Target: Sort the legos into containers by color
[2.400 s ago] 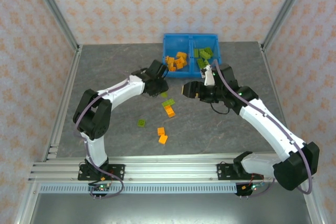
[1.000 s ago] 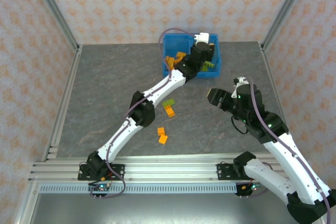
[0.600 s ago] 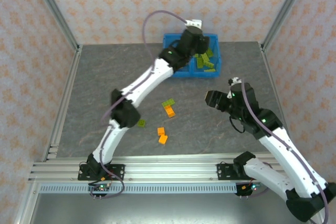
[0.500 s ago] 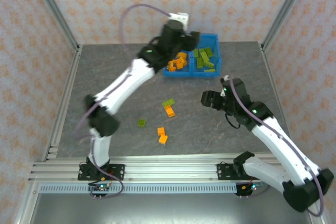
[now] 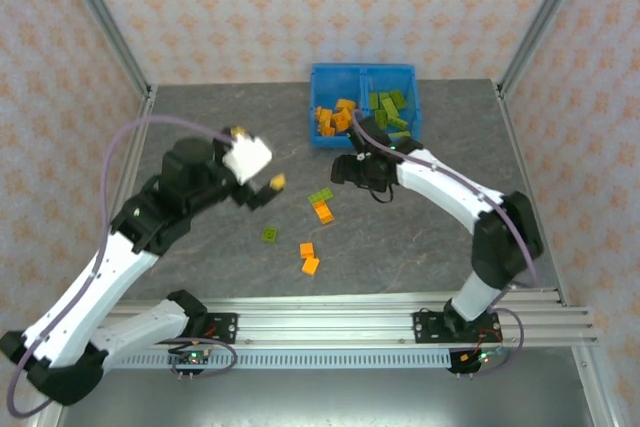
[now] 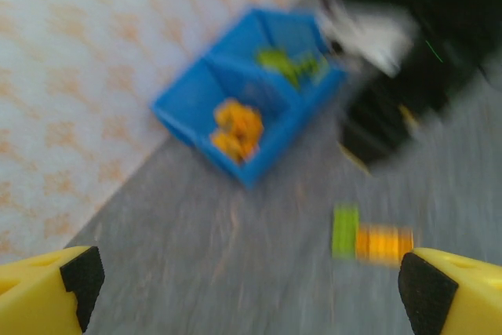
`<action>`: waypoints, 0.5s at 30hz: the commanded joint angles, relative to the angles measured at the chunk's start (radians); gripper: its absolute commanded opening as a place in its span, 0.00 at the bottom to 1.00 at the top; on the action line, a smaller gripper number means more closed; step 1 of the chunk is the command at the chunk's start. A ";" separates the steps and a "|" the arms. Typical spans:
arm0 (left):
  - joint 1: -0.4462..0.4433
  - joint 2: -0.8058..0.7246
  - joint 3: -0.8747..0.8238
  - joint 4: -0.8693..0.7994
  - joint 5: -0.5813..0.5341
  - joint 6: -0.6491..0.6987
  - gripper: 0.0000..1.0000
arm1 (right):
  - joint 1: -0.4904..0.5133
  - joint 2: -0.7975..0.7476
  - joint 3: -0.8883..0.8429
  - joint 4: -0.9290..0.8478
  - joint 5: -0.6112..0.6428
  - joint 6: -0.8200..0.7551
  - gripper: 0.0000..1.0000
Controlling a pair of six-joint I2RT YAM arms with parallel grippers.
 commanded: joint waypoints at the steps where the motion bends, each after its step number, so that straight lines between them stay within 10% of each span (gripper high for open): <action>1: -0.003 -0.129 -0.098 -0.198 0.028 0.327 1.00 | 0.040 0.137 0.120 -0.119 0.090 0.218 0.83; 15: -0.005 -0.322 -0.394 -0.194 0.091 0.464 1.00 | 0.122 0.524 0.449 -0.241 0.057 0.344 0.85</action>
